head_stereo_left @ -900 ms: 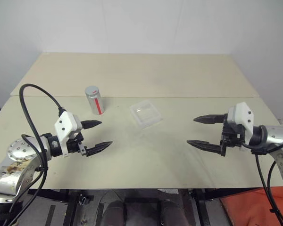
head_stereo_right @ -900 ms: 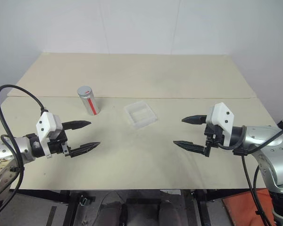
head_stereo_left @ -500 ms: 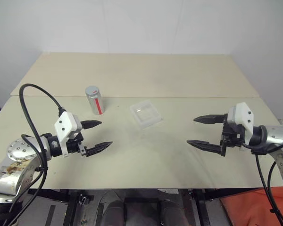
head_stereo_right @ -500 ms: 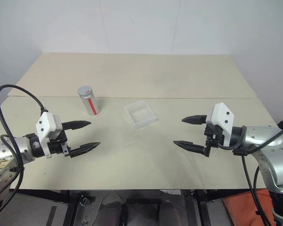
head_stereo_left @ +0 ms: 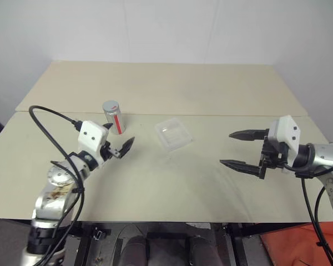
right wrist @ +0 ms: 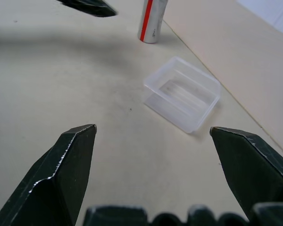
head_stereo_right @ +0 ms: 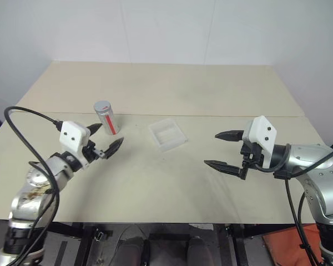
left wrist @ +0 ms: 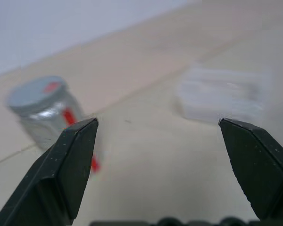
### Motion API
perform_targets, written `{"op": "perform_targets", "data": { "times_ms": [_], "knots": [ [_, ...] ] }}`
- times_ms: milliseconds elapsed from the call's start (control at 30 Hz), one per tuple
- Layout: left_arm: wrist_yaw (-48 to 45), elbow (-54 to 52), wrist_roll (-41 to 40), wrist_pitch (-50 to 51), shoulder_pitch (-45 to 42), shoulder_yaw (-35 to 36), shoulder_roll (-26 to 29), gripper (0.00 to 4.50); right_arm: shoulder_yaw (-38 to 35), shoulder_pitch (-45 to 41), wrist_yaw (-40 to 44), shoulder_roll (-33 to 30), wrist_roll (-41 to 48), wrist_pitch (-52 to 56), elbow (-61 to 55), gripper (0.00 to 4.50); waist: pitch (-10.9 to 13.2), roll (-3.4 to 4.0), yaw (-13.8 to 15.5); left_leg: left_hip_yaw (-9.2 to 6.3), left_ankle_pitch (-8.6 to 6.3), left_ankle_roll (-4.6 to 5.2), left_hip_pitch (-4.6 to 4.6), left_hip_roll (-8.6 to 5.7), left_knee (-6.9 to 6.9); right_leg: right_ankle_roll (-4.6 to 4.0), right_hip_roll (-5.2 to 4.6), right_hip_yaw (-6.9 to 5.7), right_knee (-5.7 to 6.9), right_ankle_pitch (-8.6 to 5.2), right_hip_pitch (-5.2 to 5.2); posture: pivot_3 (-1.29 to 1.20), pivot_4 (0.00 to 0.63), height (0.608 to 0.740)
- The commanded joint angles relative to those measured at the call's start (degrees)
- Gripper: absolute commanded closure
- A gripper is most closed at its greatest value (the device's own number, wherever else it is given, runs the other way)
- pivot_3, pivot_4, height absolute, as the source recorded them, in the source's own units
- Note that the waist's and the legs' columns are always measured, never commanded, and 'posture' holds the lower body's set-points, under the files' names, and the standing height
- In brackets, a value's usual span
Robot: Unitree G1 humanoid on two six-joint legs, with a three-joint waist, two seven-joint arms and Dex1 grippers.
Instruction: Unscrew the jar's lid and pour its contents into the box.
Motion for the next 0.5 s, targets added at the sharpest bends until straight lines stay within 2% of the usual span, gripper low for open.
{"op": "perform_targets", "data": {
  "times_ms": [33, 267, 400, 500],
  "knots": [
    [9.6, 0.0, 5.3, 1.1, -2.3, -0.4, -4.0, 0.04, -1.9, -0.3, -0.2, -0.6, 1.6, 0.0, -1.7, 0.00, 0.0, 0.00, 0.0, 0.00, 0.00, 0.00, 0.00, -0.01, 0.00, 0.00, 0.00, 0.01, 0.00, 0.00, 0.00, 0.00, 0.150, 0.740],
    [20.3, 1.9, 9.6, 1.7, -6.3, -1.6, -13.6, 0.04, -1.7, -0.8, -0.8, -1.0, 1.5, 0.0, -1.4, 0.00, 0.0, -0.01, 0.1, -0.02, 0.00, 0.00, 0.00, -0.01, 0.00, 0.00, 0.00, 0.00, 0.02, 0.02, 0.01, 0.00, 0.150, 0.740],
    [32.0, 5.8, 16.1, 3.3, -10.1, -2.6, -20.1, 0.04, -2.2, -0.9, -0.7, -1.3, 1.9, -0.1, -1.4, 0.00, 0.0, -0.04, 0.2, -0.04, 0.00, 0.00, -0.02, -0.06, 0.02, 0.03, -0.02, 0.00, -0.04, 0.04, 0.04, 0.00, 0.150, 0.740],
    [37.4, 8.2, 19.5, 3.8, -11.5, -3.2, -23.4, 0.04, -2.1, -1.1, -0.5, -1.5, 2.0, -0.3, -1.5, 0.00, 0.0, -0.05, 0.1, -0.06, 0.00, 0.00, -0.03, -0.07, 0.02, 0.04, -0.02, 0.00, -0.05, 0.04, 0.04, 0.00, 0.150, 0.740]
  ]
}}
